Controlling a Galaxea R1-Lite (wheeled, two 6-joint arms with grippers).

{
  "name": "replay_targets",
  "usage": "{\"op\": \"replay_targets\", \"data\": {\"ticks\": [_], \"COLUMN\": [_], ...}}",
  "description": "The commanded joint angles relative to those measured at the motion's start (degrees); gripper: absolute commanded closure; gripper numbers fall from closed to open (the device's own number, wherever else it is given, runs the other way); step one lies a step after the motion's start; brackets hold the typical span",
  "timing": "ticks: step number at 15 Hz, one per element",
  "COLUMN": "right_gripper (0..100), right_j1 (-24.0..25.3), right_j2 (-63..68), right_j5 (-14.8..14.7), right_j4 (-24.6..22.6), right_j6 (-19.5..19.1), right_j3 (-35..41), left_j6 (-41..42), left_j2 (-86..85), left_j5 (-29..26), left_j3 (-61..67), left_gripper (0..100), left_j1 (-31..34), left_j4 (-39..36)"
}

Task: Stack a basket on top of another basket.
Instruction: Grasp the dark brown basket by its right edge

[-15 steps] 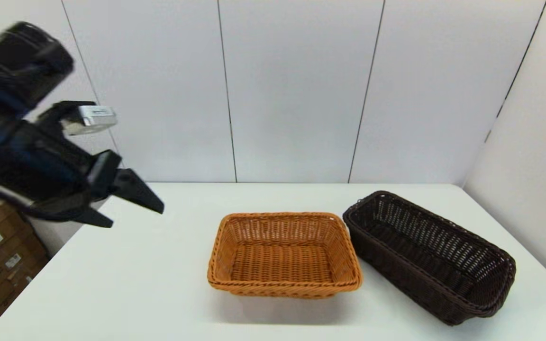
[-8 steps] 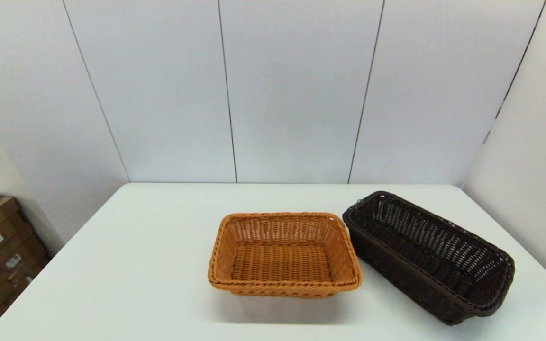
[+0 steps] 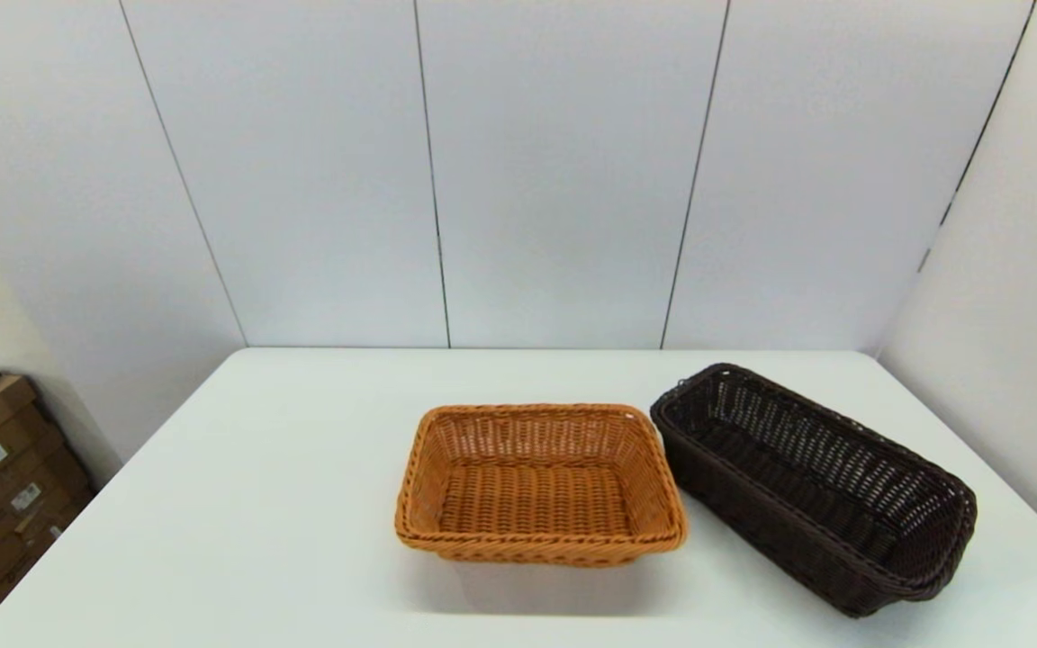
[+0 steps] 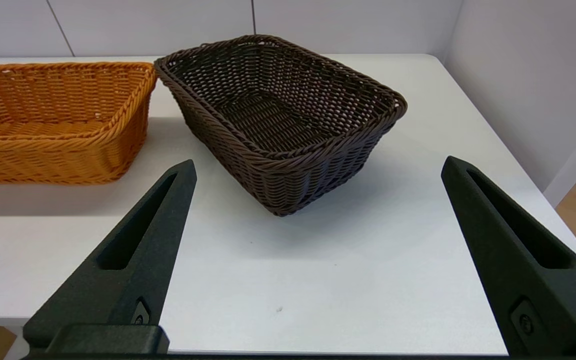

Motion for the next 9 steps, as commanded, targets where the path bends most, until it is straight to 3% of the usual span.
{"op": "replay_targets", "data": {"ticks": [1, 9], "right_gripper": [0, 0], "right_j1": [0.0, 0.0], "right_j2": [0.0, 0.0], "right_j5": [0.0, 0.0], "right_j4": [0.0, 0.0], "right_j6": [0.0, 0.0], "right_j3": [0.0, -0.1], "left_j6": [0.5, 1.8], "left_j2": [-8.8, -9.1], "left_j5": [0.0, 3.3], "left_j3": [4.7, 3.1], "left_gripper": [0, 0], "left_j1": [1.9, 2.6], "left_j4": [0.3, -3.0]}}
